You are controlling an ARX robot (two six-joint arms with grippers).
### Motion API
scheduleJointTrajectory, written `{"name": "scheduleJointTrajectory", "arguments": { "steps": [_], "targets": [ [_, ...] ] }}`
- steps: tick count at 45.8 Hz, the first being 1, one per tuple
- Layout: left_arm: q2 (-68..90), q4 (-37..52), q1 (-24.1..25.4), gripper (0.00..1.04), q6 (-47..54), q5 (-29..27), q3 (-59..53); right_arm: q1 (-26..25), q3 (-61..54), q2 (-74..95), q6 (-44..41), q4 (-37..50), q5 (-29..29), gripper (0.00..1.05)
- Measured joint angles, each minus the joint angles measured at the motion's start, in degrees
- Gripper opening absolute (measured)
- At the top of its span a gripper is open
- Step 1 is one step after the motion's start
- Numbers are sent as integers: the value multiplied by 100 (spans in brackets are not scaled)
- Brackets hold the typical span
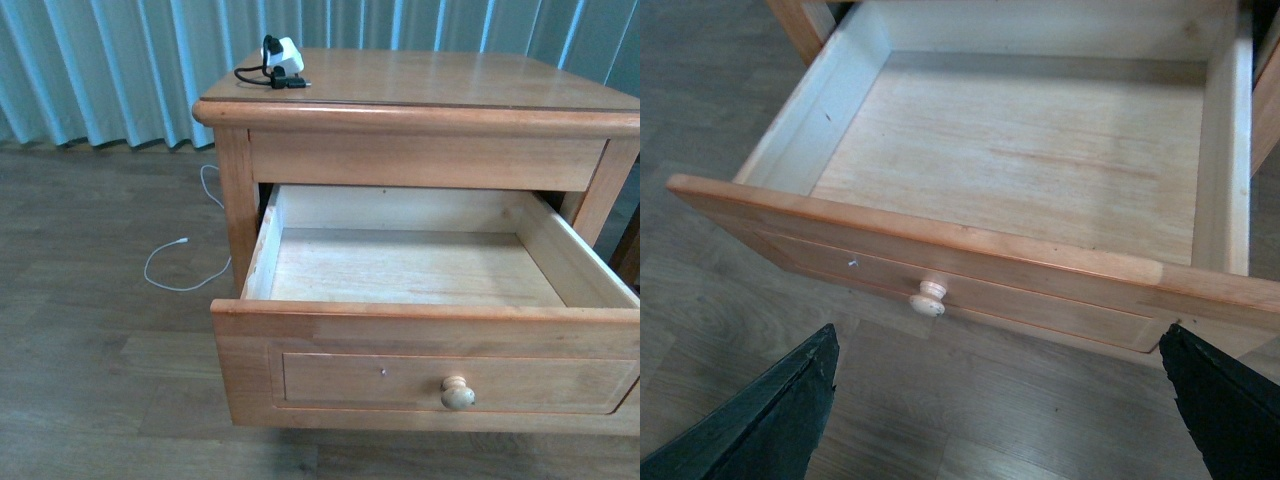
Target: Put charger into drawer
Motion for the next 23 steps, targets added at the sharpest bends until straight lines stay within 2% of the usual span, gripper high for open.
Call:
{"name": "scheduleJointTrajectory", "arguments": {
  "steps": [13, 18, 23],
  "targets": [
    [0, 0, 0, 99, 0, 0, 0, -721, 24, -1663, -98, -1095, -870, 96],
    [0, 0, 0, 99, 0, 0, 0, -1156, 35, -2343, -92, -1532, -1290, 96],
    [0, 0, 0, 99, 0, 0, 0, -1392, 35, -2592, -76, -1545, -1290, 96]
  ]
}}
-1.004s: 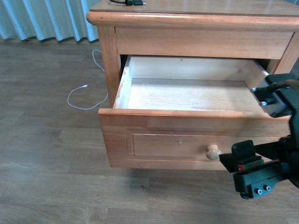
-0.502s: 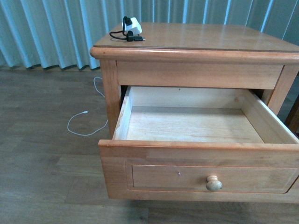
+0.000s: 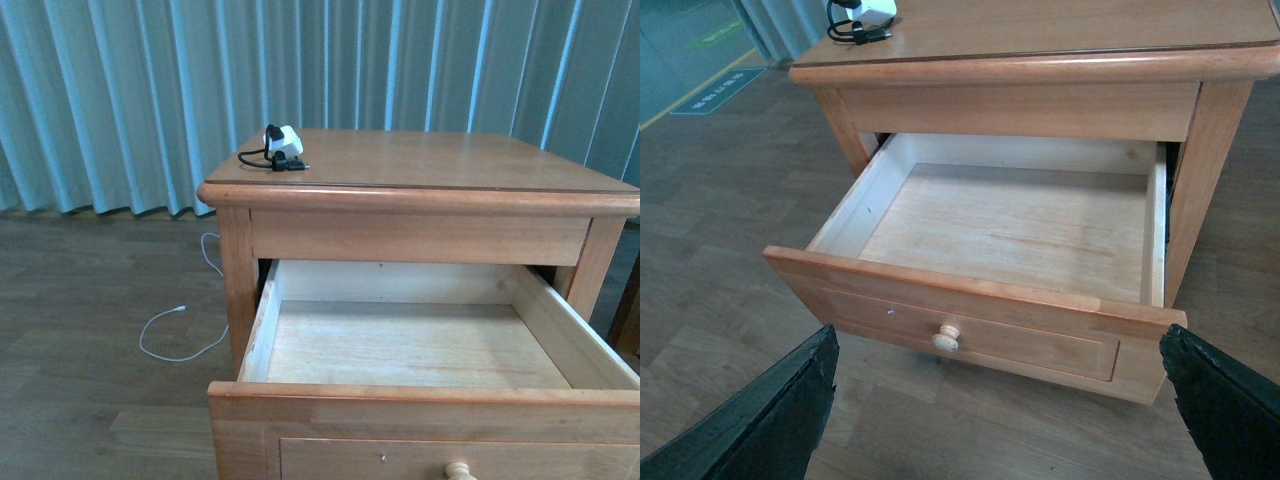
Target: Put charger into drawer
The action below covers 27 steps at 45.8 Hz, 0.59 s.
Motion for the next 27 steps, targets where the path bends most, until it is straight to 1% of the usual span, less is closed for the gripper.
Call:
{"name": "scheduleJointTrajectory", "arguments": {
  "steps": [8, 9, 10, 11, 13, 14, 15, 16, 17, 19, 21, 27],
  "targets": [
    [0, 0, 0, 99, 0, 0, 0, -7, 0, 11, 2, 4, 7, 96],
    [0, 0, 0, 99, 0, 0, 0, 46, -48, -46, 35, 142, 205, 95],
    [0, 0, 0, 99, 0, 0, 0, 140, -179, -127, 52, 468, 592, 92],
    [0, 0, 0, 99, 2, 2, 0, 330, -426, -297, 46, 1032, 1270, 87],
    [0, 0, 0, 99, 2, -9, 0, 623, -876, -621, 46, 1899, 2302, 76],
    [0, 0, 0, 99, 0, -4, 0, 763, -975, -706, 48, 2074, 2614, 73],
    [0, 0, 0, 99, 2, -4, 0, 962, -1086, -817, 48, 2238, 3058, 67],
    [0, 0, 0, 99, 0, -2, 0, 1069, -1141, -874, 48, 2293, 3233, 64],
    [0, 0, 0, 99, 0, -2, 0, 1196, -1222, -944, 50, 2339, 3364, 58],
    [0, 0, 0, 99, 0, -2, 0, 1281, -1401, -1043, 48, 2367, 3397, 48],
    [0, 0, 0, 99, 0, -2, 0, 1307, -1565, -1123, 48, 2382, 3412, 37],
    [0, 0, 0, 99, 0, -2, 0, 1309, -1843, -1373, 48, 2411, 3440, 10]
  ]
}}
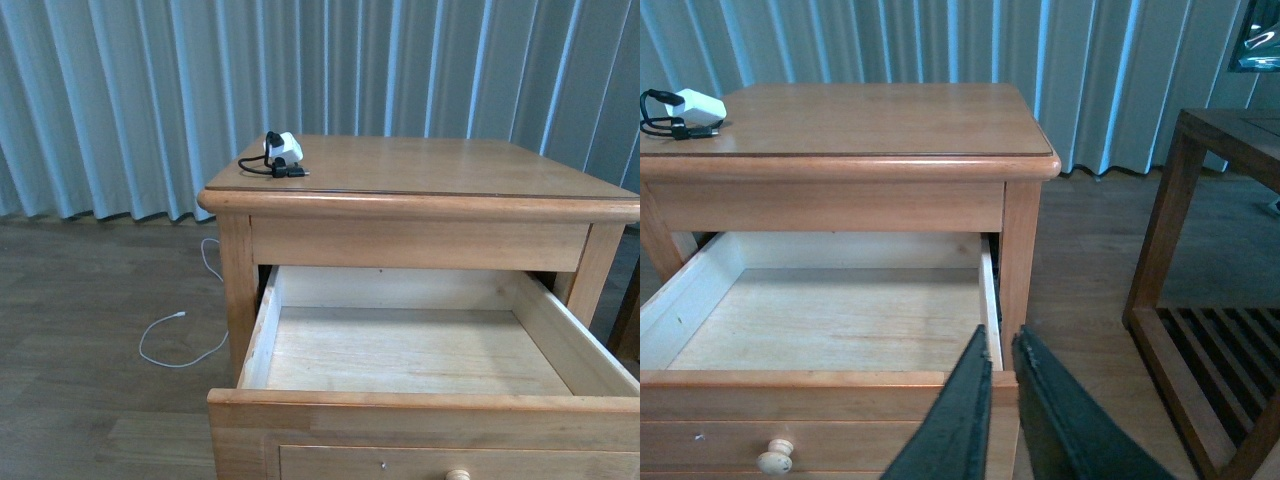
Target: Put charger into drawer
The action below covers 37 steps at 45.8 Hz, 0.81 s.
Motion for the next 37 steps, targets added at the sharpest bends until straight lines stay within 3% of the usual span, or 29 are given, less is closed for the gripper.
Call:
{"name": "scheduleJointTrajectory", "arguments": {
  "steps": [3, 17, 23, 37],
  "targets": [
    [0, 0, 0, 99, 0, 0, 0, 0, -79, -101, -11, 4, 4, 1],
    [0, 0, 0, 99, 2, 0, 0, 0, -385, -483, -2, -42, 9, 2],
    [0, 0, 0, 99, 2, -4, 0, 4, -483, -1228, -2, -791, 7, 2],
    [0, 0, 0, 99, 0, 2, 0, 4, -761, -1598, -2, -787, 9, 2]
  ]
}}
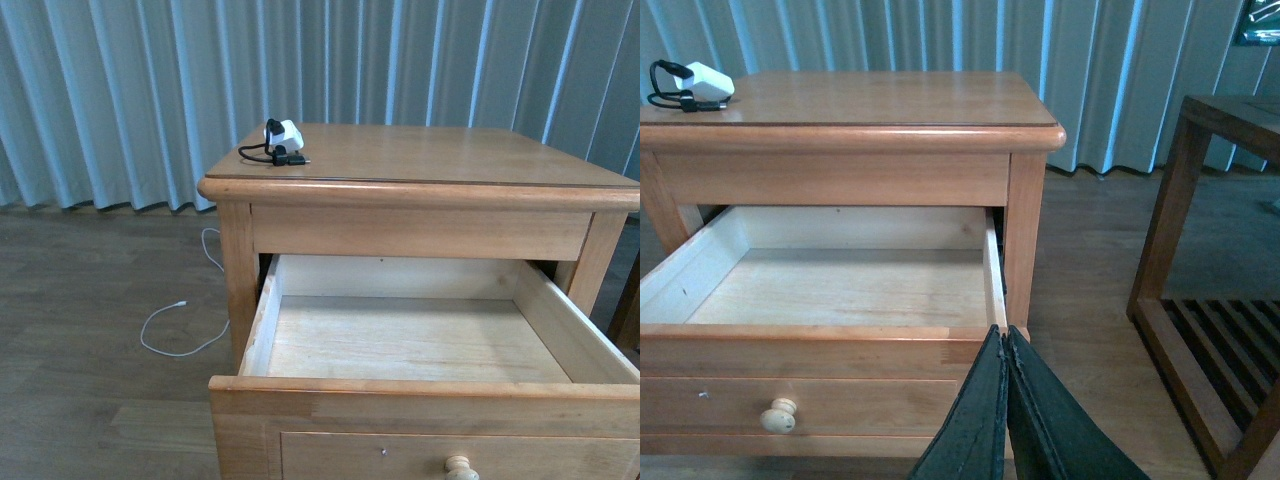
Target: Put charger into drawer
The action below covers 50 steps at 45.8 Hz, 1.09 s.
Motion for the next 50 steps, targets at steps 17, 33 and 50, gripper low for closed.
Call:
{"name": "scheduleJointTrajectory", "arguments": {
  "steps": [17, 33, 50],
  "targets": [
    [0, 0, 0, 99, 0, -2, 0, 0, -24, -20, -2, -2, -2, 8],
    [1106, 181, -970, 99, -640, -2896, 243, 0, -24, -20, 0, -2, 0, 75],
    [5071, 2168, -1241, 99, -531, -2817, 2085, 0, -24, -20, 17, -2, 0, 96]
  ]
}}
